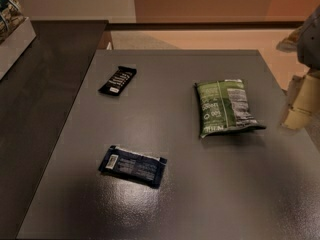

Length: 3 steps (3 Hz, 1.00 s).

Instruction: Pick rxbar chocolate

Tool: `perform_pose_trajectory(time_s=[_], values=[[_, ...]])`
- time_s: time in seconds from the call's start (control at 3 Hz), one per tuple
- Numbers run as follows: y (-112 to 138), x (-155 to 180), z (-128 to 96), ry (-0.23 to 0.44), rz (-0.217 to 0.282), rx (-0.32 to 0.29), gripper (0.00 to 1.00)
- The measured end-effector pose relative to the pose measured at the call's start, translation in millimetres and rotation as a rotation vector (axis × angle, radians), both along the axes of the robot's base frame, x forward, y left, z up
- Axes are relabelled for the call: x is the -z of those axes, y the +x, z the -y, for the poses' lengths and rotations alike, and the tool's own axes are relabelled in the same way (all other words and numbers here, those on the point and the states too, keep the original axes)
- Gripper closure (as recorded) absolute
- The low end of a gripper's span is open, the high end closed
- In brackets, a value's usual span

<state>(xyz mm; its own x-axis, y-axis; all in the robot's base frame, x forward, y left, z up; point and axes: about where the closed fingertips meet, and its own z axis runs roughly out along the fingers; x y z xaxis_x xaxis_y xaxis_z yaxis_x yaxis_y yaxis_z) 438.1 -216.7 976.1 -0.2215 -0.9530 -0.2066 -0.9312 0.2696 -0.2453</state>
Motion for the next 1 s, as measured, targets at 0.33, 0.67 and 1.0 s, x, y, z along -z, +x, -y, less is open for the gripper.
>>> perform_pose_trajectory(time_s=[0.33,0.67,1.0], values=[[0.0,0.0,0.0,0.000,0.000,0.000,0.00],[1.6,-0.7,-1.8,0.006,-0.002,-0.012,0.00],[12.4,-1.0,-13.1,0.043,-0.001,-0.057,0.00]])
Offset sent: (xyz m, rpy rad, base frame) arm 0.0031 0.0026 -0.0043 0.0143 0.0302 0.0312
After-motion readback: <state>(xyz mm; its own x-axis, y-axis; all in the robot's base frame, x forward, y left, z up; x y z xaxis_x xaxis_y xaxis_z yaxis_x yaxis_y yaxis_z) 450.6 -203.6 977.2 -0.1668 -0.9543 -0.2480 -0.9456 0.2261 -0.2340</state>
